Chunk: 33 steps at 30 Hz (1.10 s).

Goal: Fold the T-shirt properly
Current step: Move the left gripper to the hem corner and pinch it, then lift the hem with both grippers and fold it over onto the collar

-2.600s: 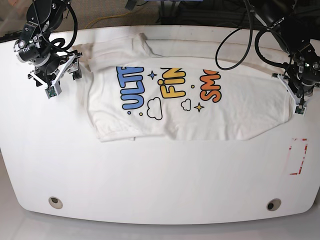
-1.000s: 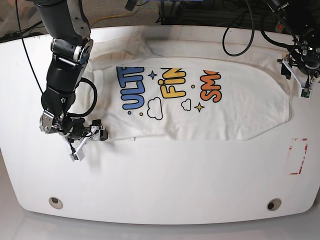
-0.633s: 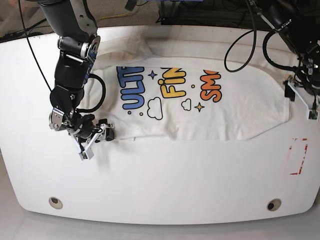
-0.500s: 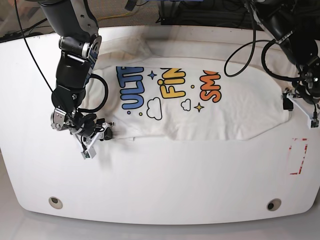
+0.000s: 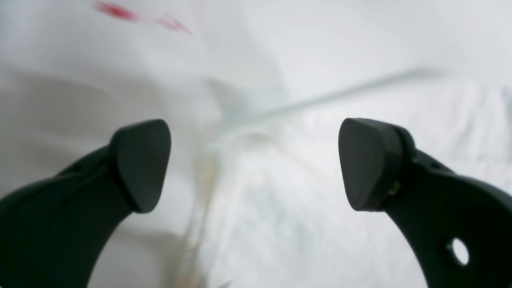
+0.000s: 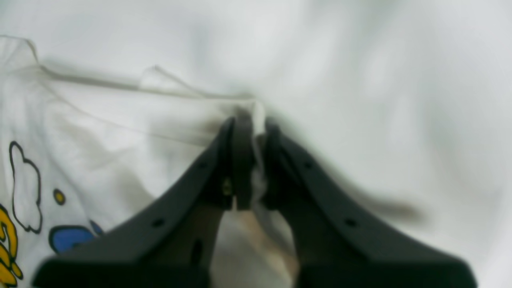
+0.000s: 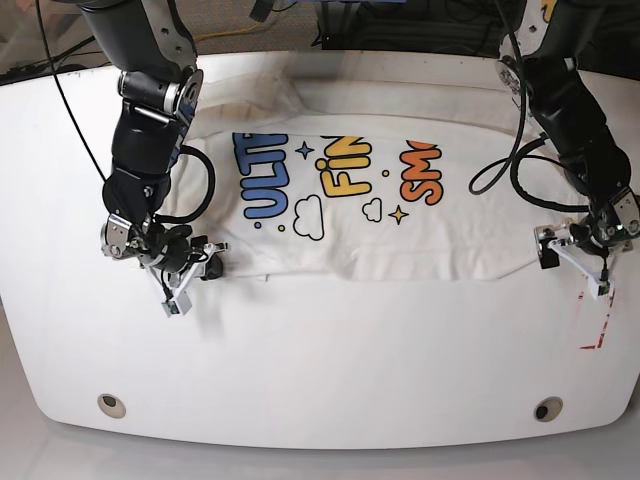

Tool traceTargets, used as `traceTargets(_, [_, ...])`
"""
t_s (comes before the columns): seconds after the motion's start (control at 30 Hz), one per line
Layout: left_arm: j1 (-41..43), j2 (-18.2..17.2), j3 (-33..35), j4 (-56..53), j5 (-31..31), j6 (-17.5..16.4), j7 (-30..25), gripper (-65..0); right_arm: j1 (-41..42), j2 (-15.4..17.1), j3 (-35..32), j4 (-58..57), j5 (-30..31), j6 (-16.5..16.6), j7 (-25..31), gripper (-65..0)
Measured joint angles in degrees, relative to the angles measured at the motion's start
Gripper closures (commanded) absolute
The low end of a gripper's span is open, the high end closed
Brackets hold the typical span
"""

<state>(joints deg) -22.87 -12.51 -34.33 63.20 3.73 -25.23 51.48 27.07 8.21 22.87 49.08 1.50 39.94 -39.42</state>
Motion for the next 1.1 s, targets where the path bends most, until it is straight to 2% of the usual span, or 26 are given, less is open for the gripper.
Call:
traceTargets(0.2, [-1.46,-2.05,4.39,-10.60,-0.74,1.81,-8.87,-63.7,-0.35,0.02,-0.02,0.15,0.22,0.00,0.44,-2.1])
traceTargets(0.23, [-1.49,-2.23,4.90,-11.39,-0.61,2.36,-10.12,-62.6,-0.39,0.04,0.00,0.17,0.24,0.00,0.46,-2.1])
traceTargets(0.27, [-1.66,-2.36,5.29,-11.87,-0.72,2.86,-11.17,-58.9,-0.39,0.07,0.00,0.22,0.22,0.07,0.42,-1.9])
traceTargets(0.33, [-1.75,-2.67,6.54,-12.02,-0.68,2.78,-10.82,-49.0,-0.44,0.04,0.00,0.26,0.20,0.11,0.39,-1.9])
traceTargets(0.5, [-1.55,-2.56,7.93,-12.07,-1.05,2.71,-11.54,-11.3,-0.48,0.04,0.00,0.35,0.22,0.11,0.42,-1.6])
traceTargets(0.57, [-1.46,-2.19,7.93,-12.13,-1.29,2.34,-12.48,0.0,-0.46,0.04,0.00,0.35,0.22,0.11,0.42,-1.4])
traceTargets(0.7, [-0.46,-2.16,8.02,-11.54,-1.99,1.49,-13.88,0.0,-0.33,0.04,0.00,0.35,0.20,0.11,0.28,-1.4])
traceTargets(0.9, [3.26,-1.84,8.00,-2.73,-0.72,-4.66,-11.98,0.0,-2.45,-0.61,-0.09,8.00,-1.14,0.13,-1.90,-1.3])
traceTargets(1.1, [6.25,-0.46,8.15,7.08,-1.05,-6.36,-12.11,0.0,-3.41,-0.61,-0.11,17.09,-1.05,0.15,-7.48,-1.3])
